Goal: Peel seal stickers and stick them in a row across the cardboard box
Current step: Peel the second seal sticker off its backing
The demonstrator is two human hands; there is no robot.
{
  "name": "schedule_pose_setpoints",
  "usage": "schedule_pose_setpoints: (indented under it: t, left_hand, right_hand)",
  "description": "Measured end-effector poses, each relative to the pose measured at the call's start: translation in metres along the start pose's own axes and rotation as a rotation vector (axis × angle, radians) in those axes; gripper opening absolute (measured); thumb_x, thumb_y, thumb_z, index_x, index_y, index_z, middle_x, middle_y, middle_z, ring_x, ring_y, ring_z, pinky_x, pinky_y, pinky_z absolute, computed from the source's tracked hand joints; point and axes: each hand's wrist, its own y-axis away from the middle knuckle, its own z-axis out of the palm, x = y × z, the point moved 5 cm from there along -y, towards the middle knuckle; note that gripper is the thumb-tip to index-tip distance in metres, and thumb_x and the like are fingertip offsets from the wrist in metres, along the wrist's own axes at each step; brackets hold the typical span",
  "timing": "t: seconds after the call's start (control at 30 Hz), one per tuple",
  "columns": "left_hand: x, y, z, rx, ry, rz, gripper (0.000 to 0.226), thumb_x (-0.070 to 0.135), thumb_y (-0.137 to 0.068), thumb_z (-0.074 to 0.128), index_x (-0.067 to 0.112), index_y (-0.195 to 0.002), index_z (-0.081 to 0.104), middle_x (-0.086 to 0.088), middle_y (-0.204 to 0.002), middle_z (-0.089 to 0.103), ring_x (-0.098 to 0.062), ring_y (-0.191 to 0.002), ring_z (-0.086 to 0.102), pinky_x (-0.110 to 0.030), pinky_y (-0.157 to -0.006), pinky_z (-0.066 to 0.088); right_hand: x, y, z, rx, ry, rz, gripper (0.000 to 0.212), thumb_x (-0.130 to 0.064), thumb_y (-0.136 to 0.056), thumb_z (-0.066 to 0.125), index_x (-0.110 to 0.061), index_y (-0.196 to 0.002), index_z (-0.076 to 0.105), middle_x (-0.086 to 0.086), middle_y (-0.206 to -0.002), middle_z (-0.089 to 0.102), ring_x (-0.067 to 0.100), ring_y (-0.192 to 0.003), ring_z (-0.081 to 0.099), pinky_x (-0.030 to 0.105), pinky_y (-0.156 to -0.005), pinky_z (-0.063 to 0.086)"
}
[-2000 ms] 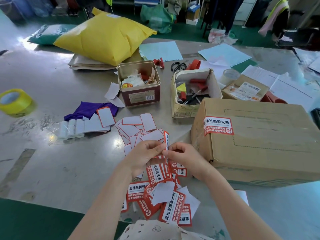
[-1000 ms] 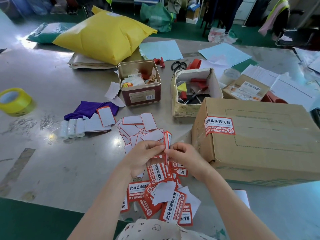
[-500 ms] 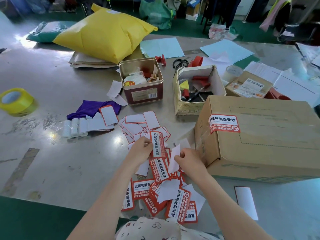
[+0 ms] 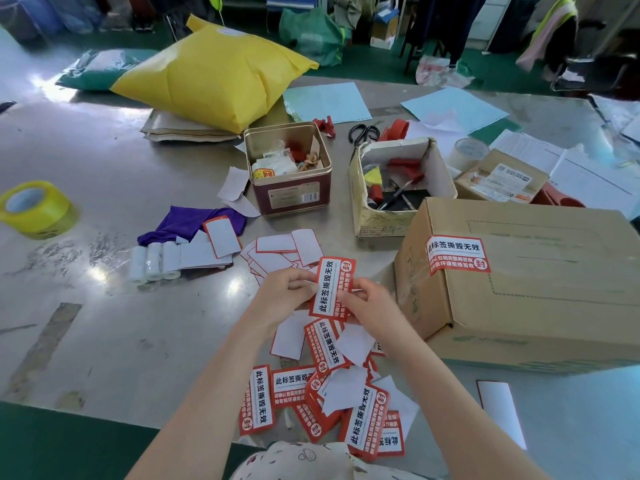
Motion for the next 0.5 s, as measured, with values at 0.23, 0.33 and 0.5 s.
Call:
schedule_pose_setpoints:
  t: [0.23,0.33,0.5]
  left_hand:
    - [-0.002,0.007,-0.002,-0.100,0.139,-0.035,0.021,0.023,-0.092,0.055,0.012,-0.104,0.068,-0.004,-0.090,0.070,-0.011,-0.076,0.065,-0.019,-0.066,0.052]
    - [0.000,0.011,0.001,-0.138,0.177,-0.045,0.019,0.019,-0.091,0.055,0.011,-0.100,0.070,-0.003,-0.085,0.069,-0.011,-0.075,0.064,-0.019,-0.068,0.052]
    - [0.002,0.014,0.007,-0.139,0.255,-0.045,0.015,0.015,-0.090,0.057,0.013,-0.095,0.071,-0.002,-0.083,0.071,-0.012,-0.075,0.066,-0.021,-0.070,0.053]
  right_hand:
    - [-0.014,-0.002,-0.009,0.118,-0.270,-0.009,0.017,-0.014,-0.093,0.054,-0.012,-0.110,0.056,0.002,-0.098,0.071,0.013,-0.087,0.070,0.025,-0.074,0.059]
    - [-0.018,-0.004,-0.013,0.144,-0.261,-0.012,0.017,-0.017,-0.095,0.052,-0.014,-0.112,0.055,-0.002,-0.096,0.069,0.012,-0.089,0.069,0.027,-0.076,0.058]
    - [-0.020,-0.004,-0.018,0.162,-0.235,-0.006,0.021,-0.018,-0.095,0.051,-0.015,-0.116,0.055,-0.001,-0.101,0.067,0.010,-0.086,0.068,0.021,-0.069,0.057]
